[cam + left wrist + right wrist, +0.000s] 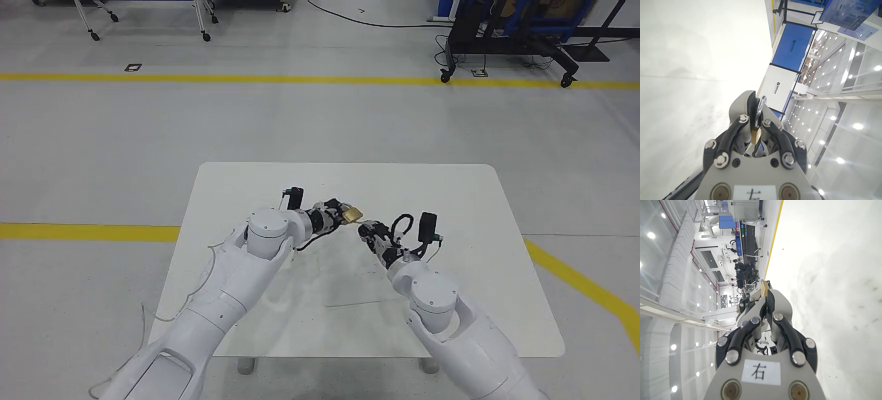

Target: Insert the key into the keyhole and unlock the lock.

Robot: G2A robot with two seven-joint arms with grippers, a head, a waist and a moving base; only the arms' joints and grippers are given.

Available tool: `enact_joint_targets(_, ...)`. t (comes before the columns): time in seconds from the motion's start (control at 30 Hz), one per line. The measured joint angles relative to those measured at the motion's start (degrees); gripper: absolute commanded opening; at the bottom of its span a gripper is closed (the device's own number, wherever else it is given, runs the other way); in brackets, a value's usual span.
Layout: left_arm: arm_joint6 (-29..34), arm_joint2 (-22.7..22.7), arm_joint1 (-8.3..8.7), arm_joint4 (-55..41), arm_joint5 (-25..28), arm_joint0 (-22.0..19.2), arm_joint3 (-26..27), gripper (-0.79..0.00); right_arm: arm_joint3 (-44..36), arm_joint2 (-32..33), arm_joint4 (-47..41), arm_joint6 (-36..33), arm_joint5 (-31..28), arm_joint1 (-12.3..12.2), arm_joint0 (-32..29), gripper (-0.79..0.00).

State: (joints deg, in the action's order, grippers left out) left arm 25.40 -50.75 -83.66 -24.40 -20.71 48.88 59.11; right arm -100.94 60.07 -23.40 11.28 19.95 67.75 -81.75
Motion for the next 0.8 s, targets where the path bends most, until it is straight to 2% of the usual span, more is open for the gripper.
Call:
enact_joint_targets(0.27,0.60,-0.93,-0.13,-0.61,0.37,0.17,0.20,-0.785,-0.04,0.78,0.45,-1.52,0.07,0.38,-0.32,-0.785)
enact_joint_targets(0.5,4.99,-6.15,0.50,-7.88,2.57,1.75,2.19,-0.785,-1.83,6.38,-0.72,-4.61,-3.46,-0.09,-2.38,-0.785)
enact_joint_targets(0.57,5.14,-6.30,0.53,-8.04,2.59,1.86,2.32,-0.785,-2.84,7.86,-0.07,-6.91,-4.52,-0.38,-3.09,-0.785)
enact_joint_targets(0.8,5.06,-6.21,0.52,-7.89,2.55,1.82,2.27,-0.785,-2.83,7.83,-0.04,-6.73,-4.50,-0.38,-3.09,-0.785)
